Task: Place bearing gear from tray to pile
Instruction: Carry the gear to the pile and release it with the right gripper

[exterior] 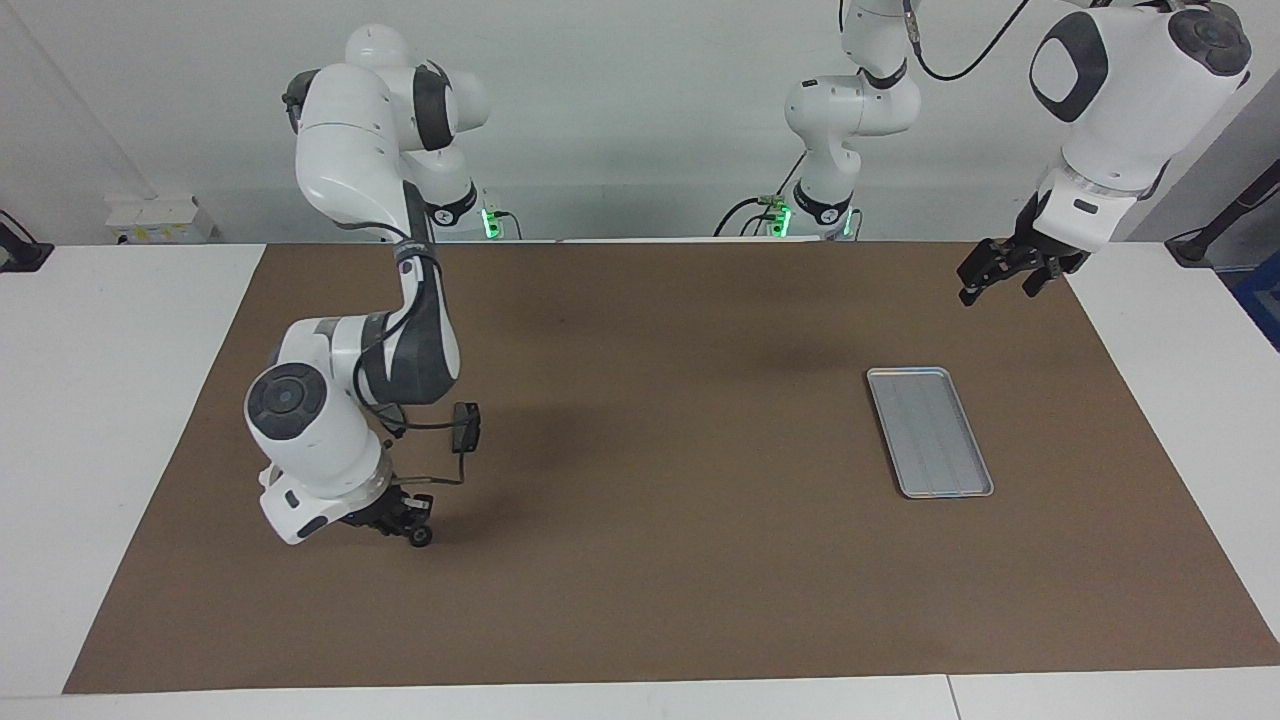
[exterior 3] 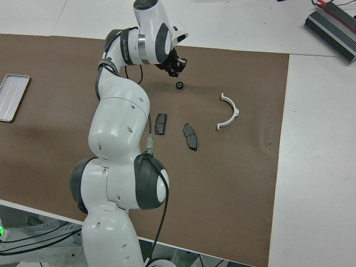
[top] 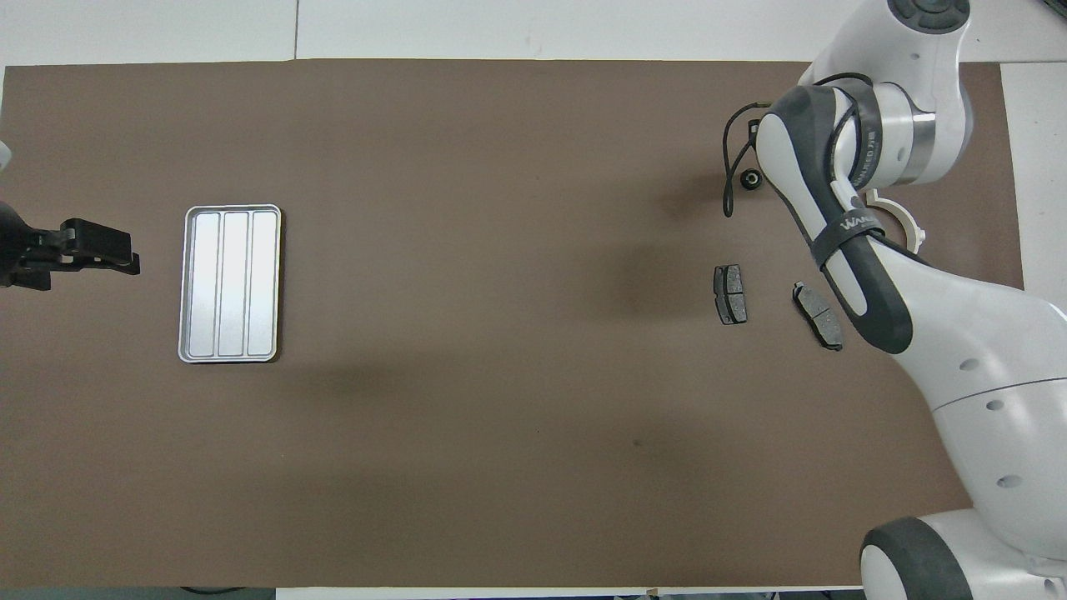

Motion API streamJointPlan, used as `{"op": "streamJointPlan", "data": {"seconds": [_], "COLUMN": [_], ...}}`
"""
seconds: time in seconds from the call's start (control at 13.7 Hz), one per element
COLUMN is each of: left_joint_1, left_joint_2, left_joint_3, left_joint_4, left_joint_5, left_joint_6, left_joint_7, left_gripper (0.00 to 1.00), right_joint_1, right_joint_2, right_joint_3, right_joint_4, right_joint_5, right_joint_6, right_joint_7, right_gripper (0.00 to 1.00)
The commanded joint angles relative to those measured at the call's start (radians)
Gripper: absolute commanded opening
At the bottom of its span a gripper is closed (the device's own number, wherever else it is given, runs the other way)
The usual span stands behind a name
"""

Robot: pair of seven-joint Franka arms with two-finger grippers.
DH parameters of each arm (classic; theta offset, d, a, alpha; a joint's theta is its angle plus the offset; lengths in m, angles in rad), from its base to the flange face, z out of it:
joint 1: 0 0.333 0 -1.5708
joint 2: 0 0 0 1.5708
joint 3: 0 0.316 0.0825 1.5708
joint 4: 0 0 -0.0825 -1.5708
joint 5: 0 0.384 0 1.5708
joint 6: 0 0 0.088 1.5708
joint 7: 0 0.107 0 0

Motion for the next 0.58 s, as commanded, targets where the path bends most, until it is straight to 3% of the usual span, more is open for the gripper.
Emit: {"op": "streamJointPlan", "data": {"seconds": [0.0, 0.51], "left_joint_1": [0.002, 0.001], "left_joint_2": [-0.016, -0.016], "left_joint_3": [-0.008, -0.006], "left_joint_4": [-0.008, -0.008], "left_joint_5": [-0.005, -0.005], "left_joint_6": [-0.008, 0.000], "left_joint_7": [0.007, 0.007], "left_gripper": [1.00, 1.00], "right_joint_1": [-0.042, -0.080], "right_joint_2": [0.001, 0.042], "right_joint_3": [0.021, 0.026], "right_joint_4": [-0.026, -0.037], "right_joint_5": [0.000, 0.018], "right_joint_6": [-0.005, 0.007], "right_joint_7": [-0.049, -0.065], "right_gripper": [0.00, 0.00]}}
